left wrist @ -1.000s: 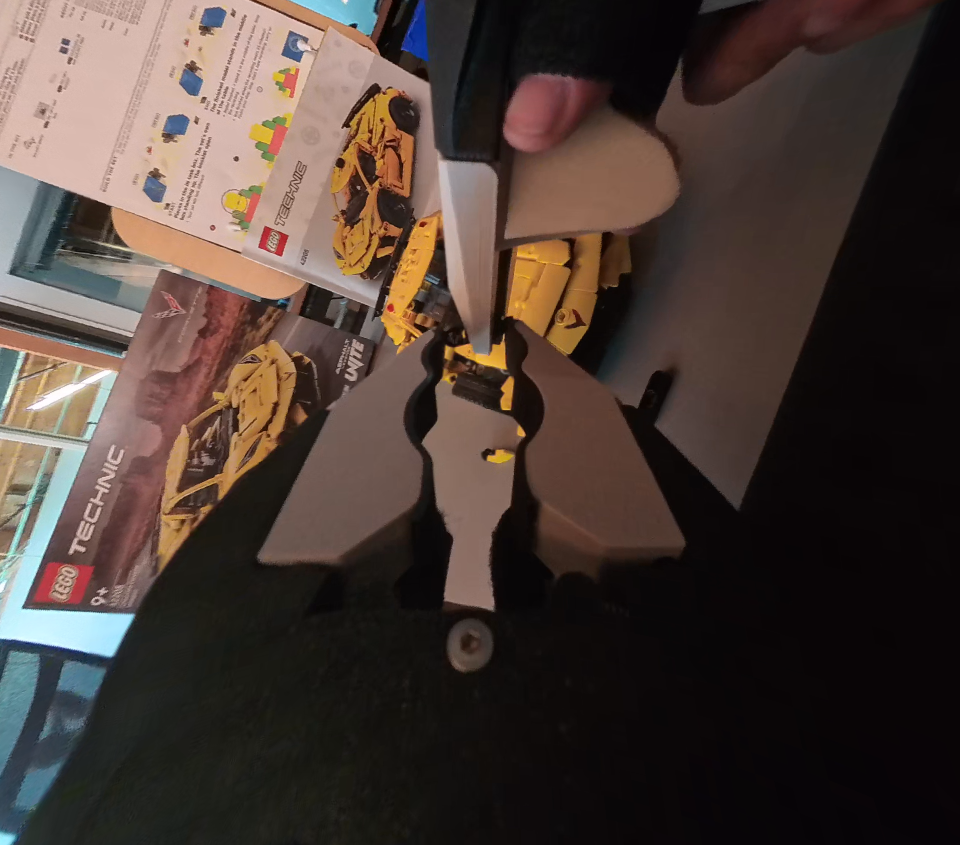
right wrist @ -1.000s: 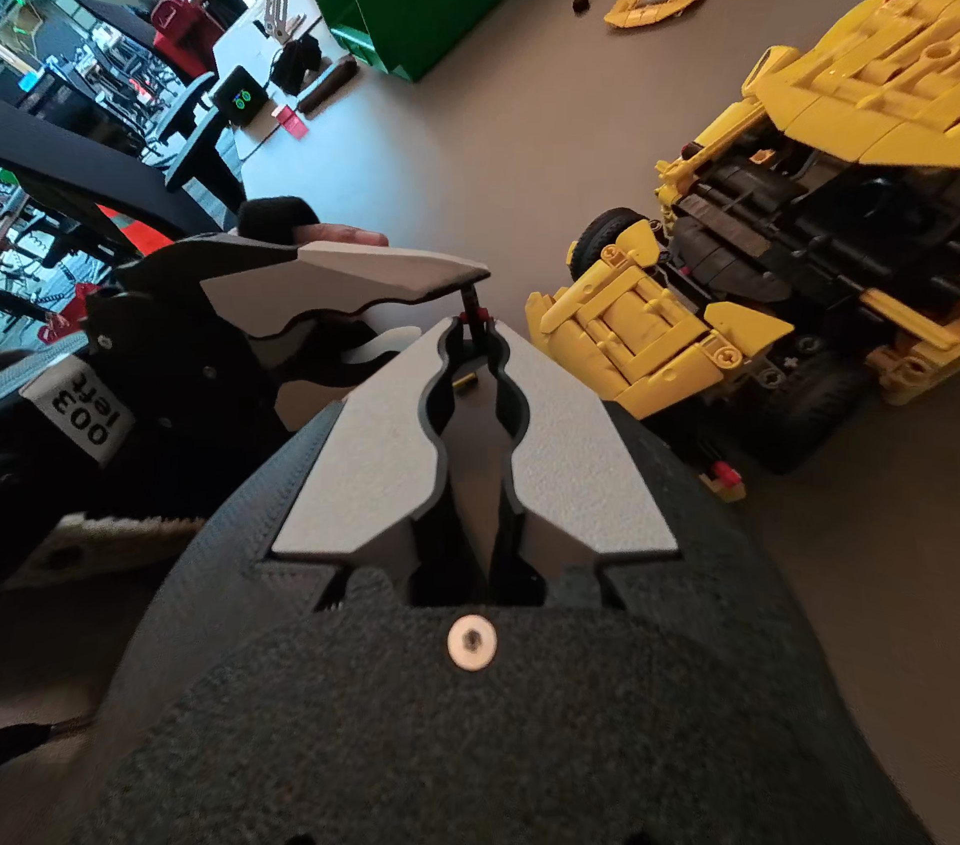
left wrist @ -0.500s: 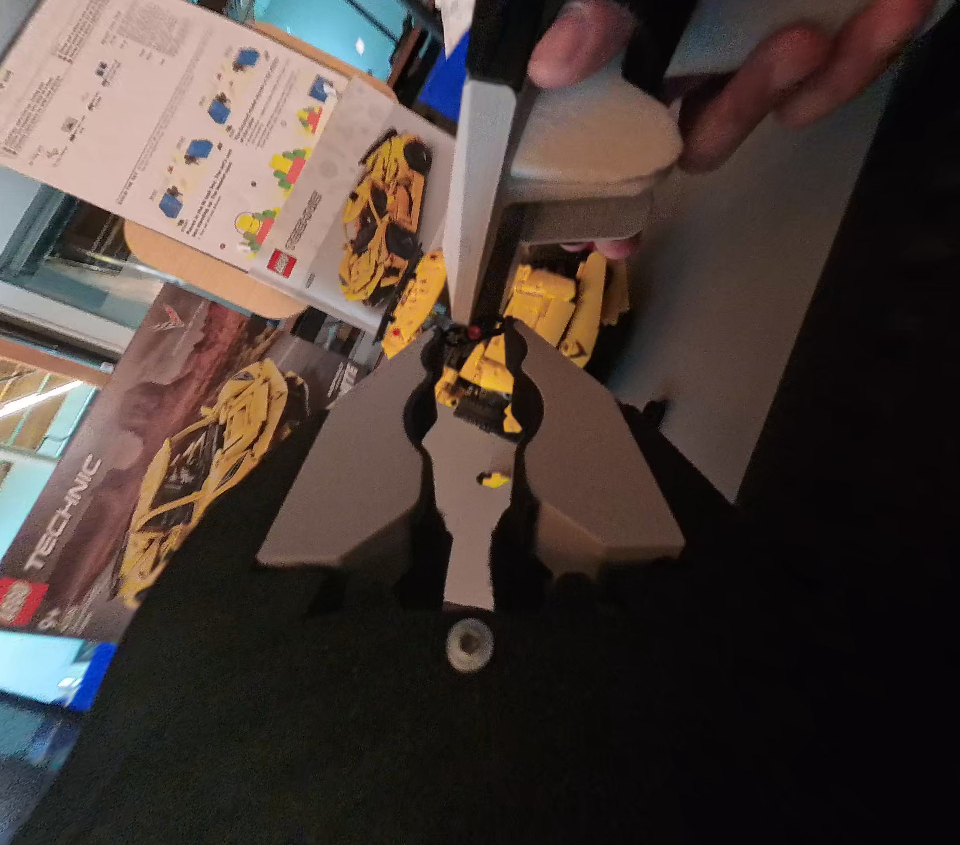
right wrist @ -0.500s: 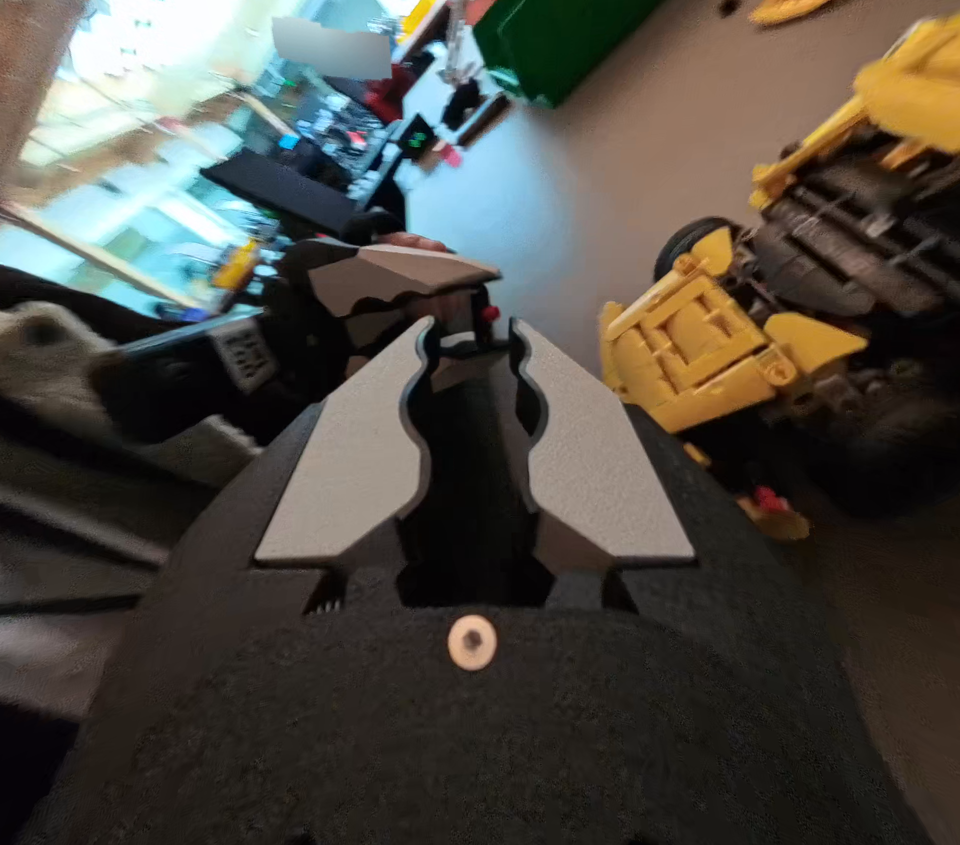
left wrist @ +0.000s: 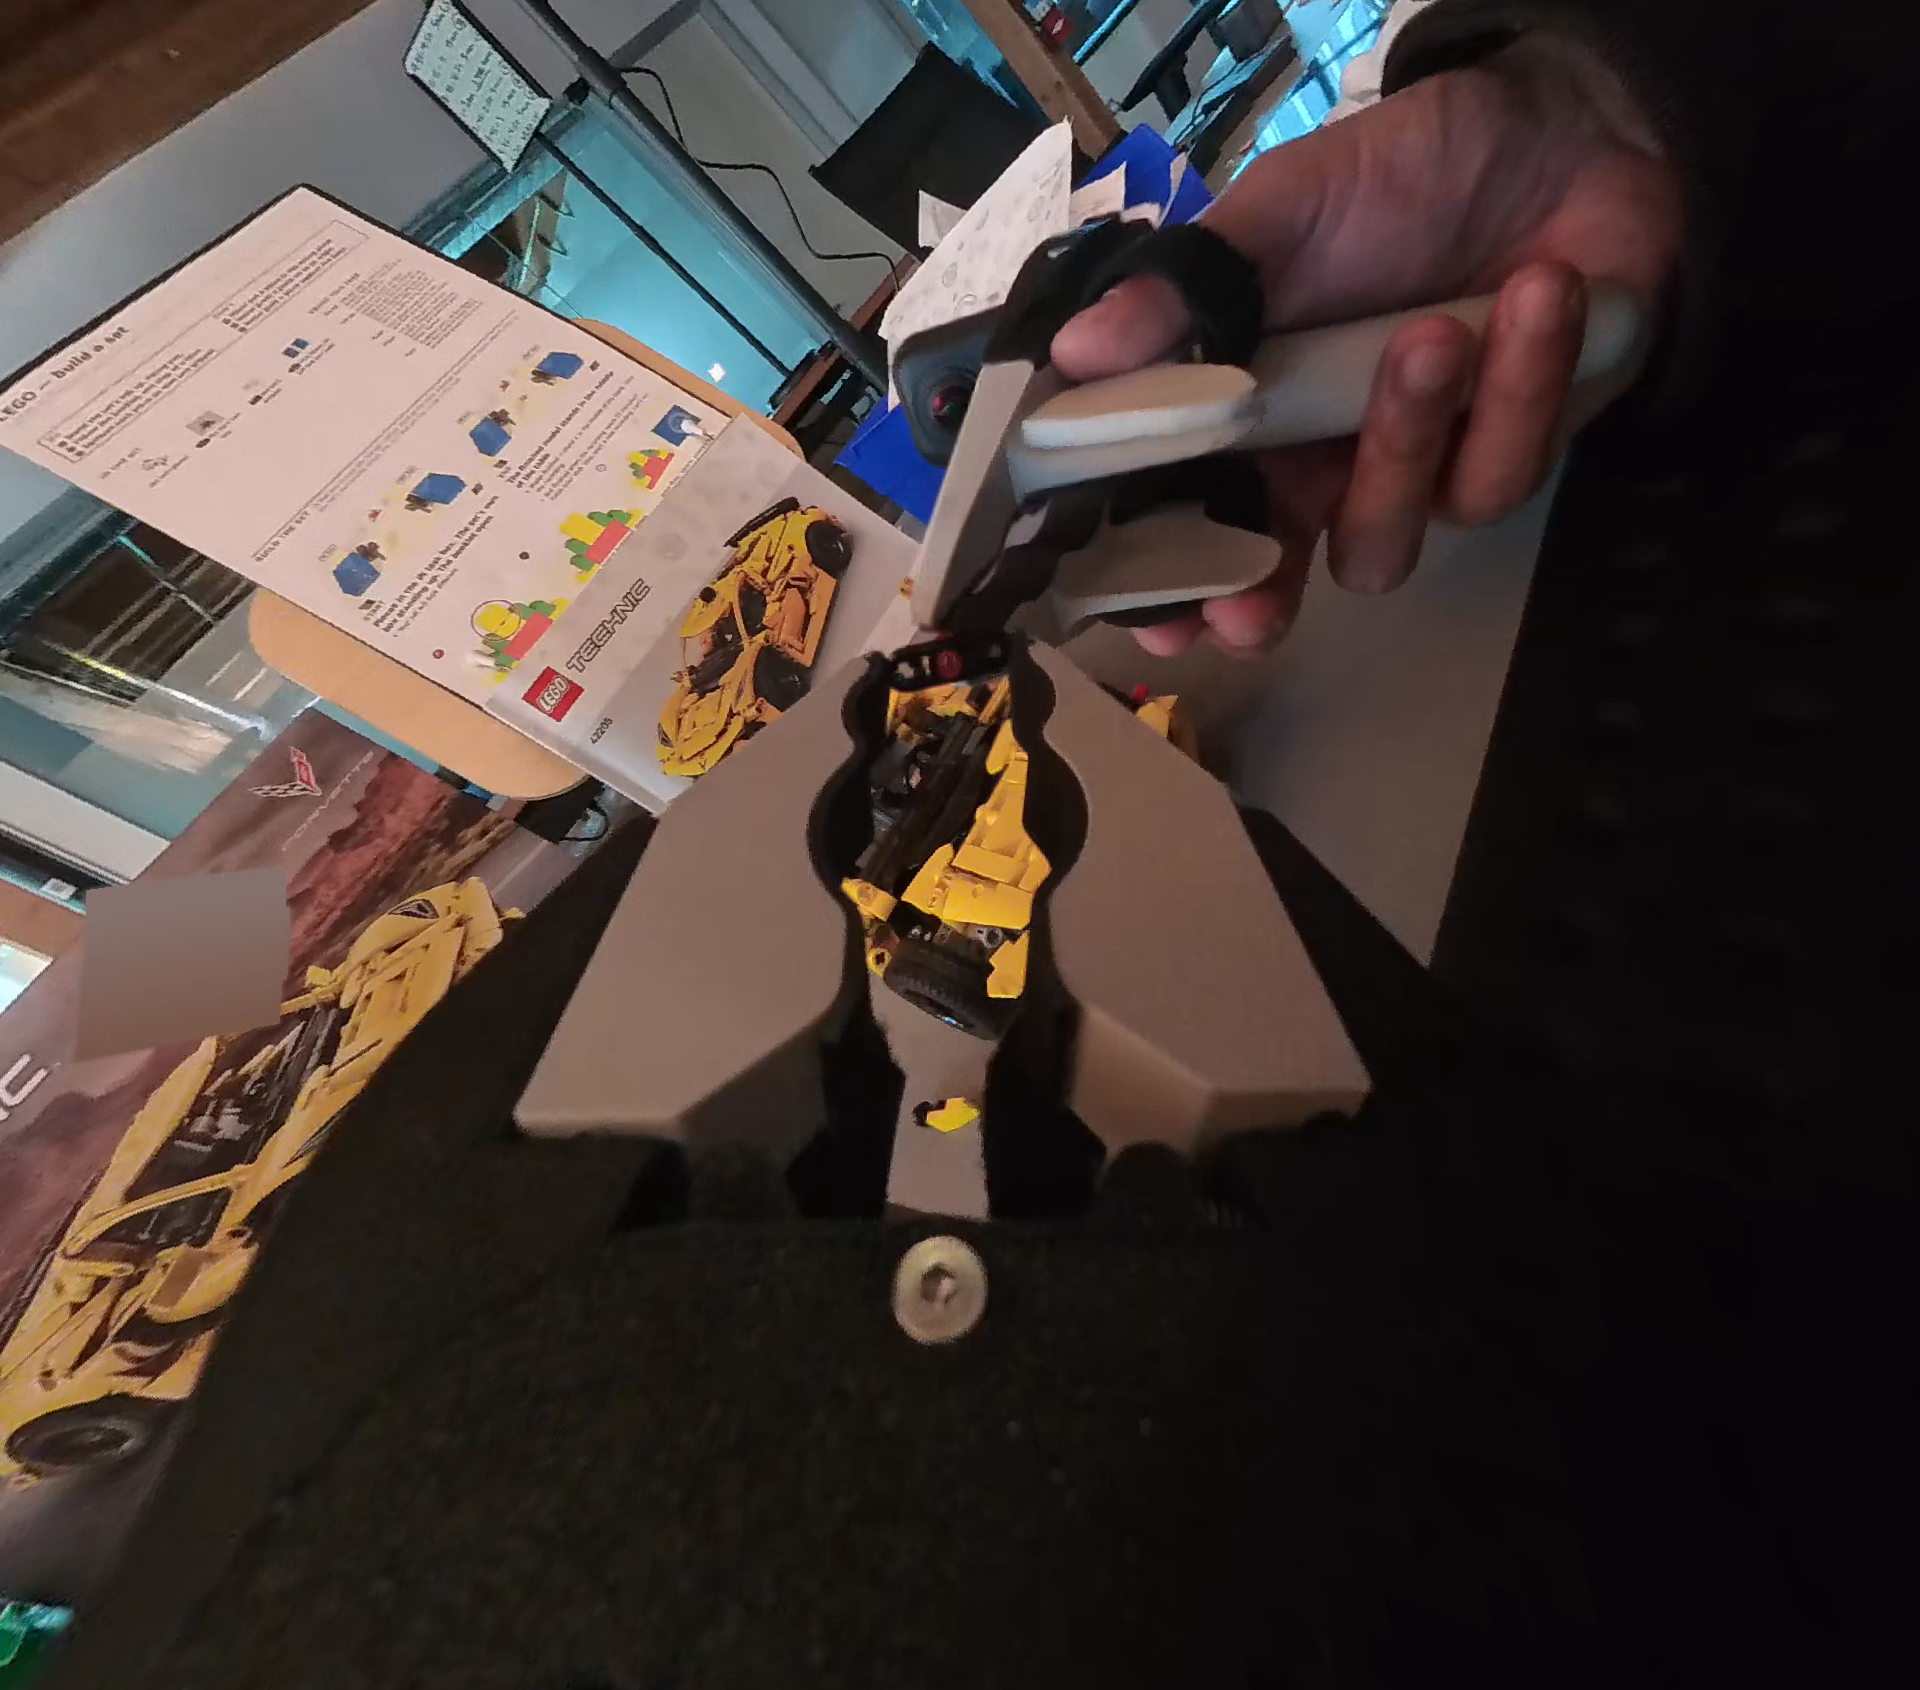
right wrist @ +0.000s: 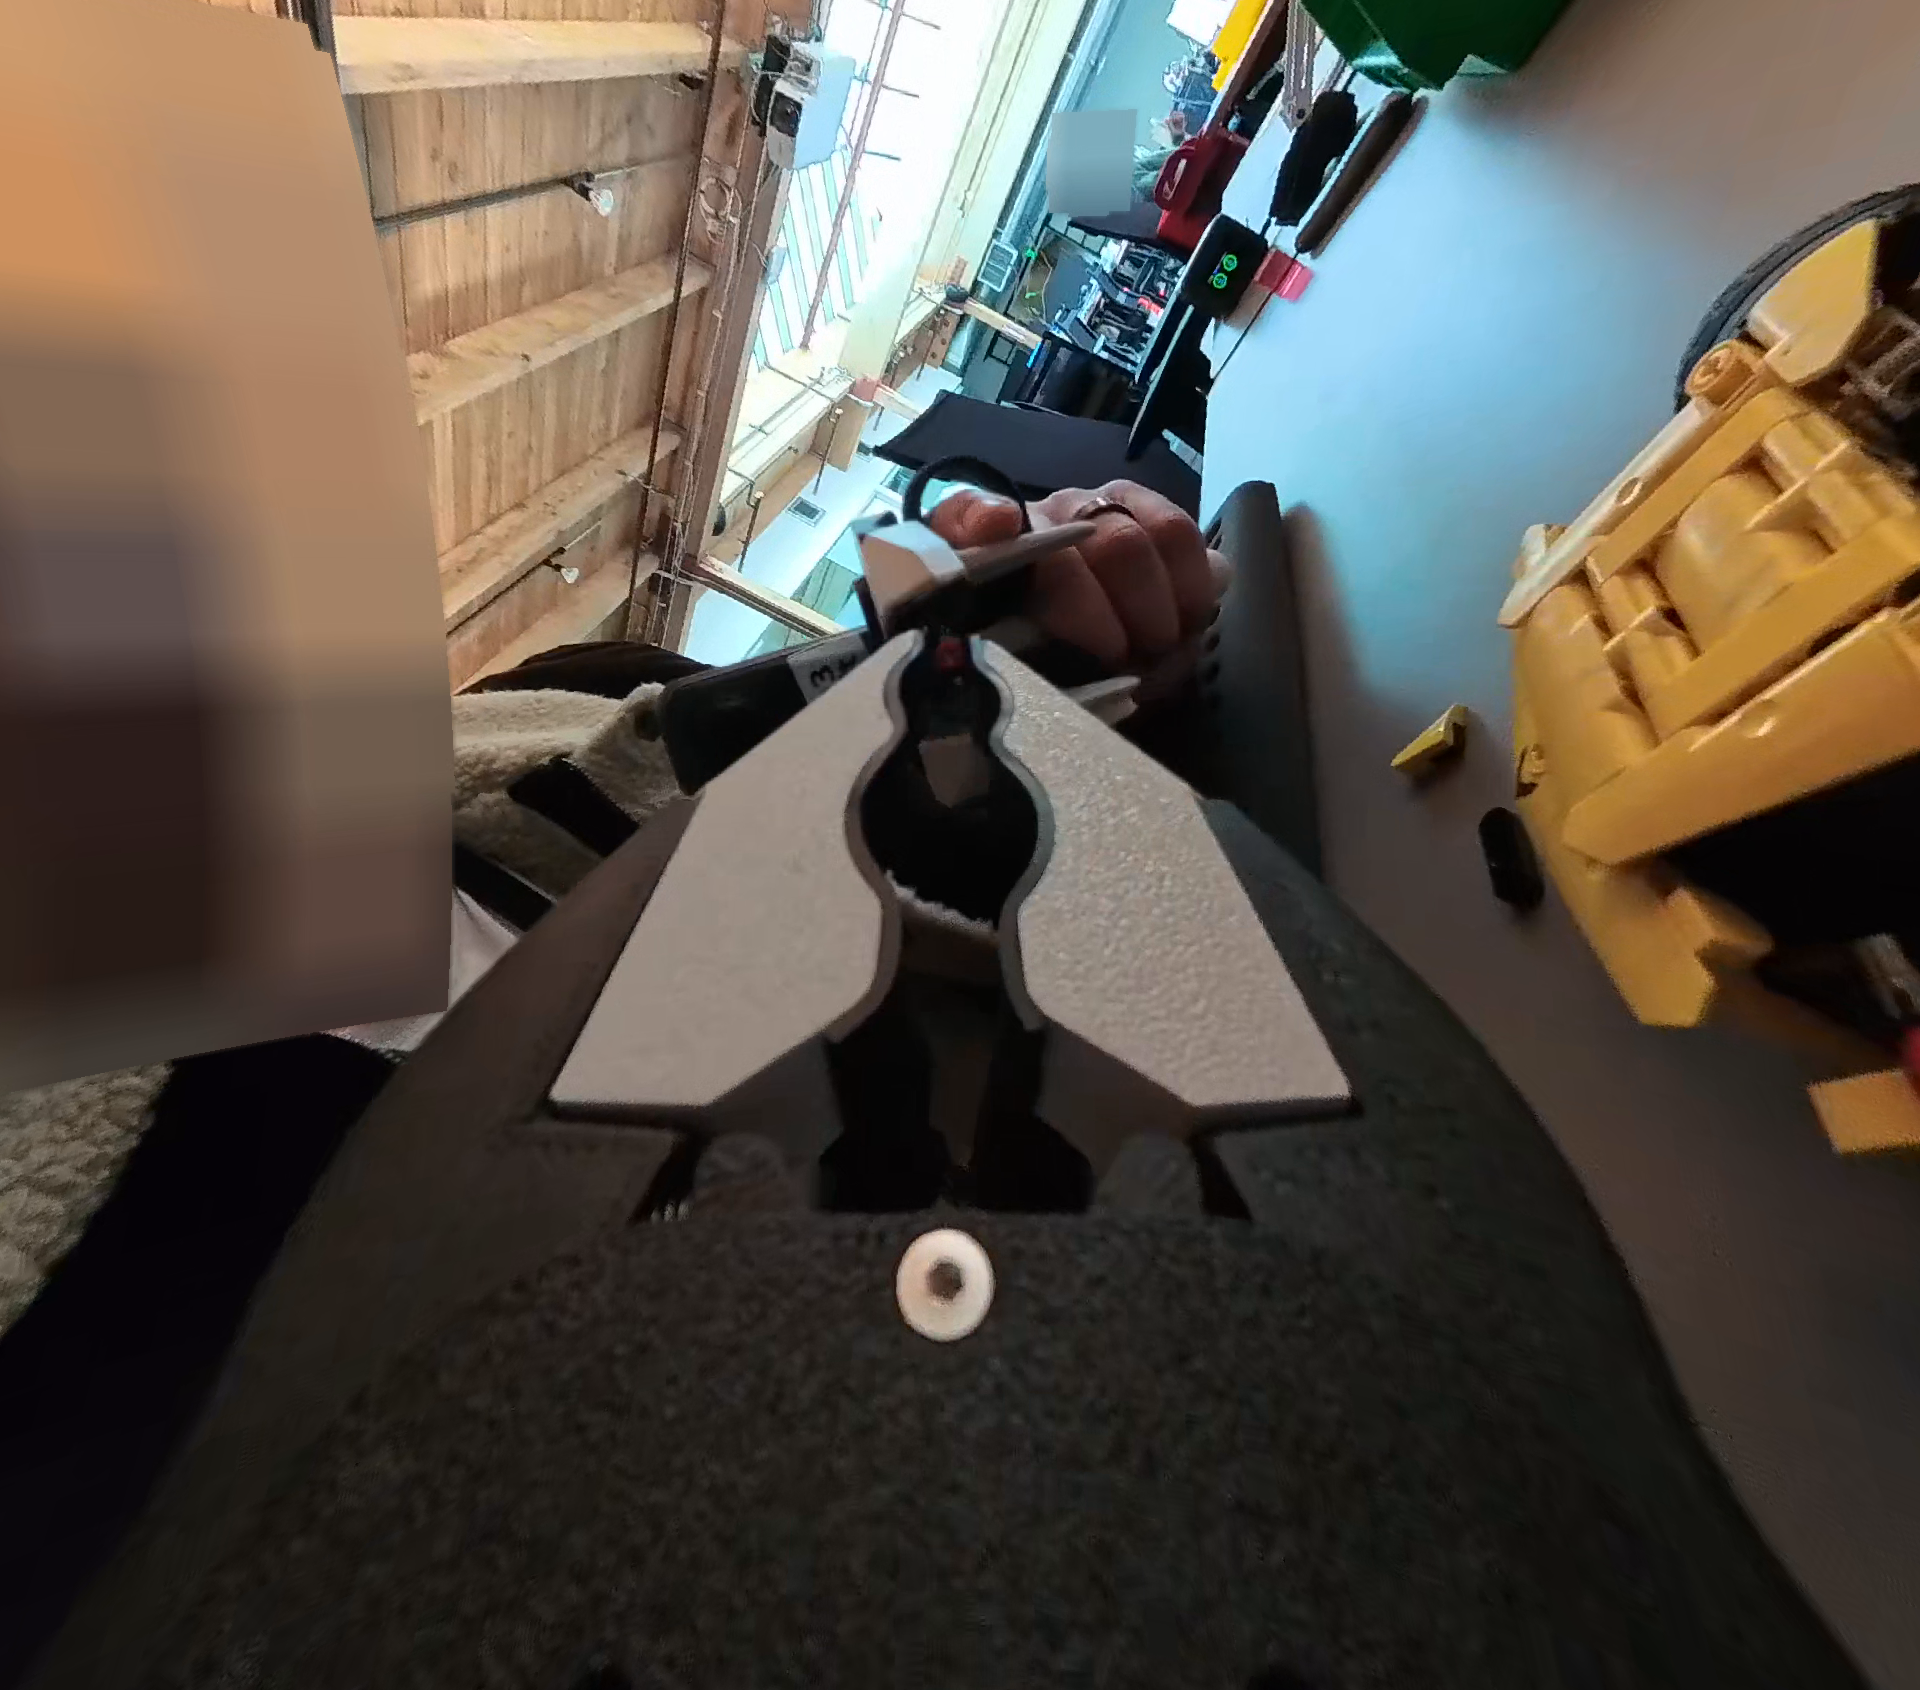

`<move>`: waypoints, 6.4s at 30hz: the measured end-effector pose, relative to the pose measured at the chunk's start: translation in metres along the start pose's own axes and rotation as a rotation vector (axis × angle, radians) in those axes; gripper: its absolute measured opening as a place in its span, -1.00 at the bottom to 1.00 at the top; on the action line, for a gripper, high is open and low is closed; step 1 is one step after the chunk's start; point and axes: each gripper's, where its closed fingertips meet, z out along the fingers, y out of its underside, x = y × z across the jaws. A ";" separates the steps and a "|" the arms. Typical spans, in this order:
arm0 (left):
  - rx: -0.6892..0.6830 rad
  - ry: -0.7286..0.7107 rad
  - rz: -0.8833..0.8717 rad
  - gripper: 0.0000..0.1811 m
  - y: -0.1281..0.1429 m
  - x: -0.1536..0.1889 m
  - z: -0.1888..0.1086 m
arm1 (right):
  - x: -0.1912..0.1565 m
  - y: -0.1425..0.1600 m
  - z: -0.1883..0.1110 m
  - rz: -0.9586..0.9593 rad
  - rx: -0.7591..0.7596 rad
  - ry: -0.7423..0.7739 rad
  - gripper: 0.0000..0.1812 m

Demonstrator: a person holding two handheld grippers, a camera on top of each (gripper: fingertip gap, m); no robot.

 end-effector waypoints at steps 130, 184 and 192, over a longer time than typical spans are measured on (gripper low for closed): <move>0.078 0.585 -0.645 -0.81 -0.007 0.024 -0.004 | -0.041 -0.013 -0.096 -0.375 0.228 0.370 -0.61; -0.075 0.239 -0.446 -0.89 -0.010 0.025 0.032 | 0.003 -0.003 -0.049 -0.398 0.242 0.376 -0.85; -0.139 0.290 -0.505 -0.94 0.005 0.025 0.031 | 0.006 -0.003 -0.051 -0.332 0.244 0.349 -0.89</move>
